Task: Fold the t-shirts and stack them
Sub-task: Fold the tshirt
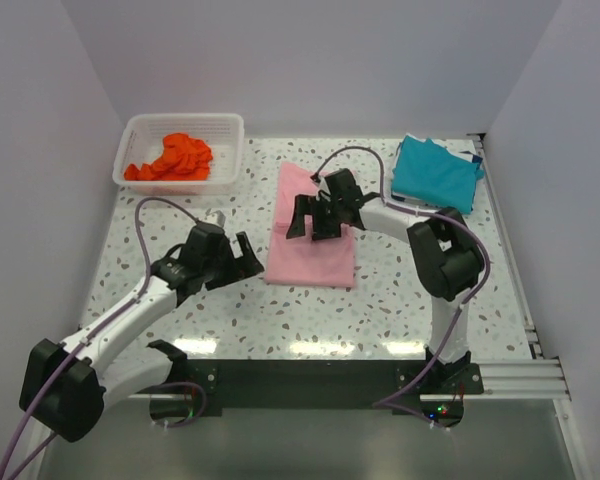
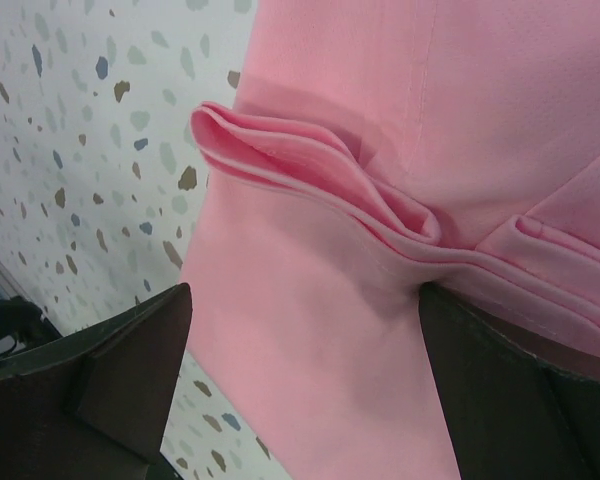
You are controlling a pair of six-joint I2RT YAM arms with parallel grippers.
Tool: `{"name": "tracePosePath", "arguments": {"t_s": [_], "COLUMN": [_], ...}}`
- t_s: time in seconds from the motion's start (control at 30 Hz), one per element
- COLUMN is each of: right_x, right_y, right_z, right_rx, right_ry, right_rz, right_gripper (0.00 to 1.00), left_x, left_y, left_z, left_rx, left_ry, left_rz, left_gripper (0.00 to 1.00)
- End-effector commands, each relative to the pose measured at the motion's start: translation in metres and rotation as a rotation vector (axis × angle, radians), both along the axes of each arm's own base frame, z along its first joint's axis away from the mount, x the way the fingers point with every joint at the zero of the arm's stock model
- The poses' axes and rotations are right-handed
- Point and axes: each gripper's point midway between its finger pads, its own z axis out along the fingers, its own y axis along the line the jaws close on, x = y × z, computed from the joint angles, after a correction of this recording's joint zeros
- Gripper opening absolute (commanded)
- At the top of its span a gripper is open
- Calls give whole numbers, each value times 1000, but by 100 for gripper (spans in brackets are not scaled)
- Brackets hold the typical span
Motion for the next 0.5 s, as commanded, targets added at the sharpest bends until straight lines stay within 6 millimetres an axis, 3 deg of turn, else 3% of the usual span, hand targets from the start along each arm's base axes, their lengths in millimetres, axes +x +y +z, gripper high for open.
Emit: {"name": "tracePosePath", "arguments": {"t_s": [0.0,0.2,0.23,0.43,0.47], "right_x": [29,29,31,16,10], "right_y": [13,2,-2,-32,-44], "right_z": [27,48,59,88,93], "right_rx": [55,-3,-18,-81,-107], "right_ry": [-113,-152,-182,-239,-249], "right_rz": [3,-1,-10,-86,-119], "right_gripper": [99,99,99,99,99], "left_x": [-3,0,1,15,19], "left_y": [2,-3,-4,-15,-18], "left_z": [-7,-15,-16,-19,-19], "left_rx": [4,-6,-6,-22,-30], "left_ry": [27,43,43,41,33], "left_rz": [17,10,11,-7,-14], "left_gripper": [100,100,100,100,100]}}
